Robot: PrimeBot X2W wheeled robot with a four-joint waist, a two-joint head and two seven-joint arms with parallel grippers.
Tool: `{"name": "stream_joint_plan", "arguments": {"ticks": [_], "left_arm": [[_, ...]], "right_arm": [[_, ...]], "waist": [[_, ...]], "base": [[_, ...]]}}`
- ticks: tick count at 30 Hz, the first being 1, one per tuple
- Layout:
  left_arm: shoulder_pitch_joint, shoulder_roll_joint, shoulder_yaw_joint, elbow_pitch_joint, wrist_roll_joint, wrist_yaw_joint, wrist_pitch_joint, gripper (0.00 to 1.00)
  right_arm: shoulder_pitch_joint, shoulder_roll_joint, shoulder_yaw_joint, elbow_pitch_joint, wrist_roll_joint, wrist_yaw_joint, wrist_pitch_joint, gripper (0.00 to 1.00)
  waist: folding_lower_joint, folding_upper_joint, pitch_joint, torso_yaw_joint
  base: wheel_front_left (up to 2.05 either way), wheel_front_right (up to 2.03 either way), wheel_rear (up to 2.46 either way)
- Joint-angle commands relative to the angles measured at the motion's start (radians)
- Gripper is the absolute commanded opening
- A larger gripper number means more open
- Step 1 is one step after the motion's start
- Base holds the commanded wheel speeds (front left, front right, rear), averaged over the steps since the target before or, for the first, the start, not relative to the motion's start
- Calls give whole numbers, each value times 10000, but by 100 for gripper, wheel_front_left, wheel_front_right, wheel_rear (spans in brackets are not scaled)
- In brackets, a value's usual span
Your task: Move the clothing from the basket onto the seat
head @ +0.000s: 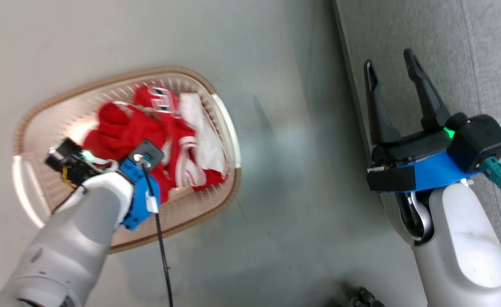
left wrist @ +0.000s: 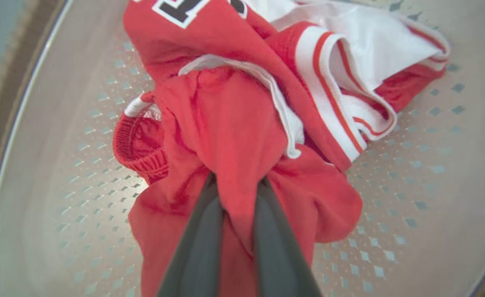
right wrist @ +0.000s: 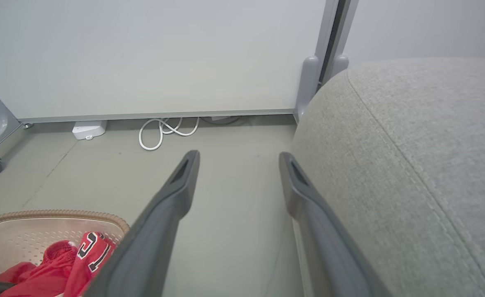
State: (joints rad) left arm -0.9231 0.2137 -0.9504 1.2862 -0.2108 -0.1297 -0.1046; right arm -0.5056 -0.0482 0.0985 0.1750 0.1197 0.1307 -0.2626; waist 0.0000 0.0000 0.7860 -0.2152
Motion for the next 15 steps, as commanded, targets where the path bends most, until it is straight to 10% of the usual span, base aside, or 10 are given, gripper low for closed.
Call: {"name": "stream_joint_plan", "arguments": {"ticks": [1,15], "left_arm": [[96,-104,-66,-59,-71,-4,-180,0],[653,-1231,-20,-648,-1237,-7,-1499,0]], "right_arm": [[188,-39,-62,48,-73,1,-35,100],[1322,-190,-405,437,-546,1,-35,100]], "waist": [[0,0,-611,439],[0,0,-3029,1482]], "base": [[0,0,0],[0,0,0]]}}
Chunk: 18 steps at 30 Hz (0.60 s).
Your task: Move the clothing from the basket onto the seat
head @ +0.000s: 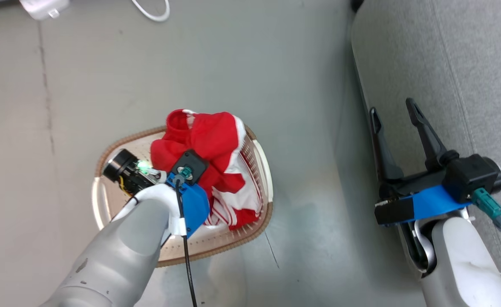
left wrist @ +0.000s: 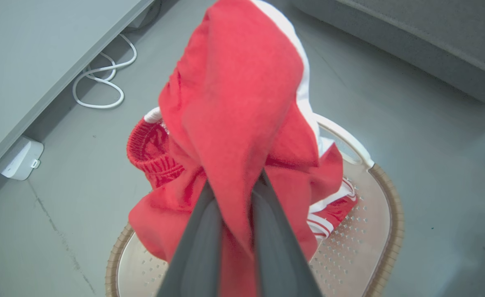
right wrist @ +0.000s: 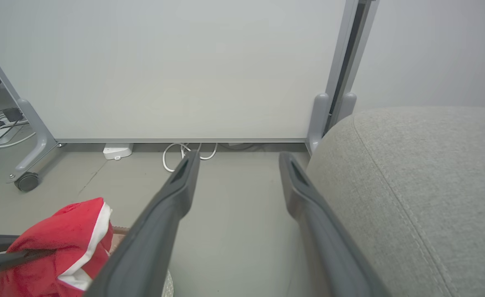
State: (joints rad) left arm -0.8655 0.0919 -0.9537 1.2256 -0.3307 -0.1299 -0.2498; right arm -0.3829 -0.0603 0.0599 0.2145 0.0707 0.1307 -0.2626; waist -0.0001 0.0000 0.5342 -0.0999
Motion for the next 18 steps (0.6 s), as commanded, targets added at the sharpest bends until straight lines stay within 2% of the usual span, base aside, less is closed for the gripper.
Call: {"name": "stream_joint_plan", "arguments": {"ticks": [1,9,18], "left_arm": [[107,-60,38,-141,-124,-5,-89,0],[327,-261,312,-1200,-601,-6,-166,0],[674,-326,961,-3001,-831,220,-167,0]], "right_arm": [[166,-93,-27,69,-53,1,-35,100],[803,-149,-80,258,-43,1,-35,100],[1376,-200,-135,415,-66,1,-35,100]], "waist": [[1,0,-661,371],[1,0,-1821,584],[1,0,-2788,684]], "base": [[0,0,0],[0,0,0],[0,0,0]]}}
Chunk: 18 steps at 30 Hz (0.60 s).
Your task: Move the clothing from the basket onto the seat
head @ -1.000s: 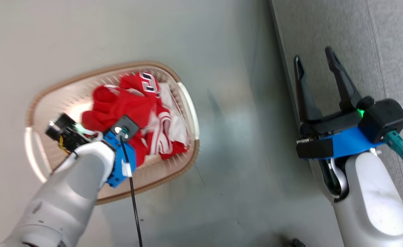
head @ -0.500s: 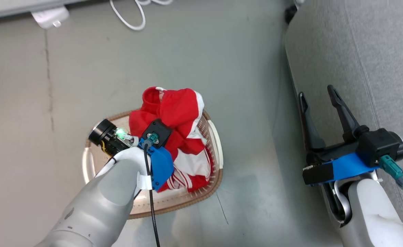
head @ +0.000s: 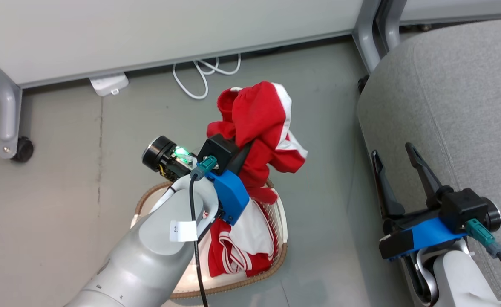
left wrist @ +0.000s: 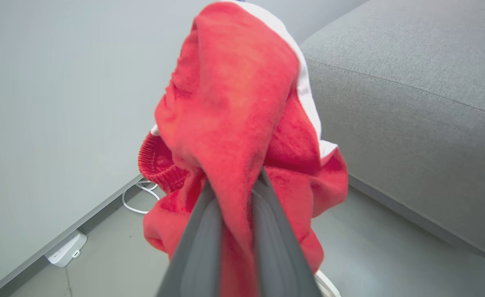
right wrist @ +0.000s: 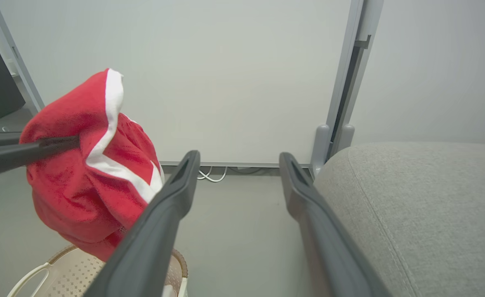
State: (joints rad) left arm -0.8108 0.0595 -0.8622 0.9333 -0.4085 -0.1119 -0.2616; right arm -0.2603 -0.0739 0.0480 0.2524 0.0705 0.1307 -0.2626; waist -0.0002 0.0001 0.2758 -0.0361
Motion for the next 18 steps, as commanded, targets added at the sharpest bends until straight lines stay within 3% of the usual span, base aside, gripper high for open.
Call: {"name": "stream_joint_plan", "arguments": {"ticks": [1,18], "left_arm": [[150,-13,108,-267,-58,68,-48,0],[730,-88,340,-1855,-290,174,-50,0]], "right_arm": [[206,-66,-20,47,-67,1,-35,100],[1421,-91,-13,304,-82,1,-35,100]], "waist": [[2,-1,-304,53],[2,-1,-2065,242]], "base": [[0,0,0],[0,0,0]]}}
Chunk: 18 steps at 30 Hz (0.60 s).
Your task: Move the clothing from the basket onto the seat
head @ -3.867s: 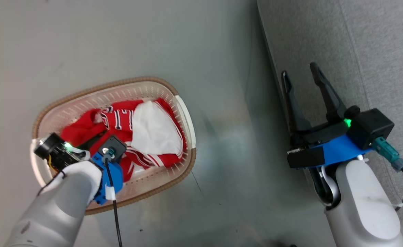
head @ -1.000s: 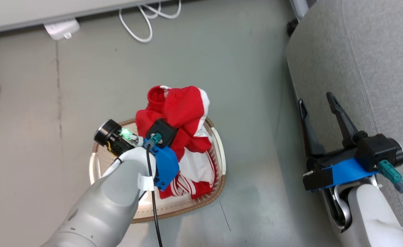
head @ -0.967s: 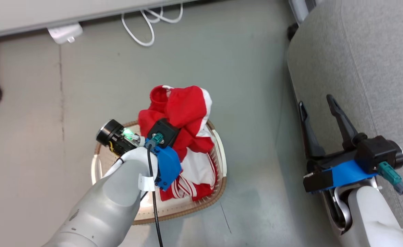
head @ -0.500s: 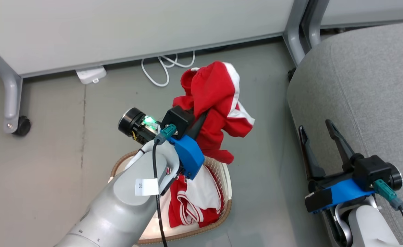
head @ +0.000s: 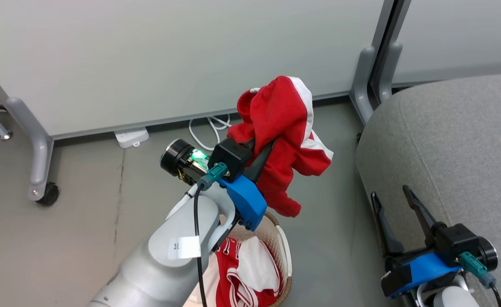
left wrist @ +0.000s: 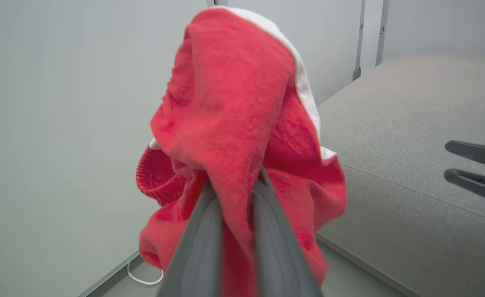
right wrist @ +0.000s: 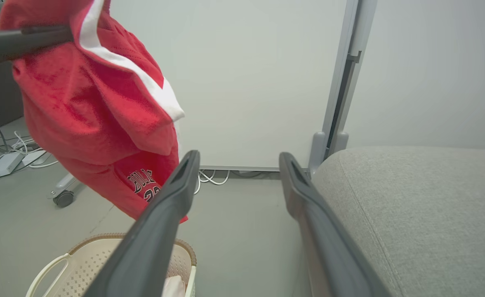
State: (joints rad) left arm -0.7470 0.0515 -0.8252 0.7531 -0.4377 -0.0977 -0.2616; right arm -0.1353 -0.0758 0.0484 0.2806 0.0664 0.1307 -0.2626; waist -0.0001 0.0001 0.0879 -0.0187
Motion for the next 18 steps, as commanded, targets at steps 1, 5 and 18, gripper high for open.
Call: {"name": "stream_joint_plan", "arguments": {"ticks": [1,5,18], "left_arm": [[133,-7,-59,-72,-10,32,-50,0],[245,-9,-141,-92,-62,28,-50,0],[374,-11,-413,-46,-281,86,-51,0]], "right_arm": [[234,-80,-20,23,-45,1,-35,100],[377,-87,-4,18,-46,1,-35,100],[171,-377,598,-106,-149,1,-35,100]], "waist": [[1,-1,-255,90],[1,-1,-431,151],[1,-1,-666,253]], "base": [[0,0,0],[0,0,0],[0,0,0]]}}
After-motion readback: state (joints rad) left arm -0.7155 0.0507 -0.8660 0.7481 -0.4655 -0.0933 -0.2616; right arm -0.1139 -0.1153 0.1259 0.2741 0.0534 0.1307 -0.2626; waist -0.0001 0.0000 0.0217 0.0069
